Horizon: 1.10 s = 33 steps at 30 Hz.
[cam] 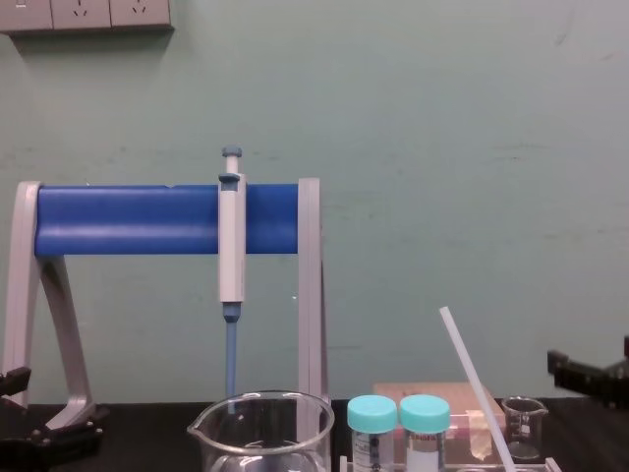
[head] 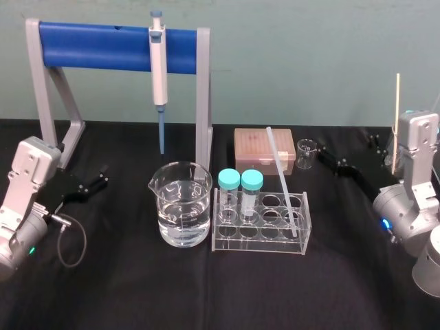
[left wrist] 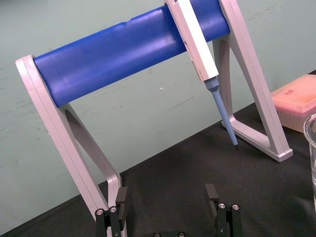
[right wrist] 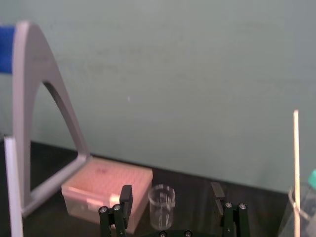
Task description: Pick up the stirring rod with one hand, then place it down.
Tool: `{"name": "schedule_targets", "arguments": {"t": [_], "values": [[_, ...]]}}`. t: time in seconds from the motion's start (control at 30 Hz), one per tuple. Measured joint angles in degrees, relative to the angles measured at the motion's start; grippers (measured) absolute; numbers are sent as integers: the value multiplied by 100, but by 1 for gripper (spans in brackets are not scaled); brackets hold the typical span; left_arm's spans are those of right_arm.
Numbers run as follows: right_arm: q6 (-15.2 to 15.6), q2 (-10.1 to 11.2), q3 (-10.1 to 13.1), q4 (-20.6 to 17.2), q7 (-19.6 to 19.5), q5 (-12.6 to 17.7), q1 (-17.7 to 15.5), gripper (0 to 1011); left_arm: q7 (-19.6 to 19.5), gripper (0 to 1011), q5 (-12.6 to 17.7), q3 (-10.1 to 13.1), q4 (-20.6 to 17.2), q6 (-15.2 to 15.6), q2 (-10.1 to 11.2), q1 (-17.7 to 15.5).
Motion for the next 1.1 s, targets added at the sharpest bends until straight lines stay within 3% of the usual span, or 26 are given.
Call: {"name": "schedule_targets", "arguments": {"t": [0.1, 1.1], "values": [[121, -29, -7, 77, -3, -51, 16, 1003, 0, 1000, 0, 0, 0, 0, 0, 0], [58, -14, 3, 30, -23, -33, 4, 1003, 0, 1000, 0, 0, 0, 0, 0, 0]]}}
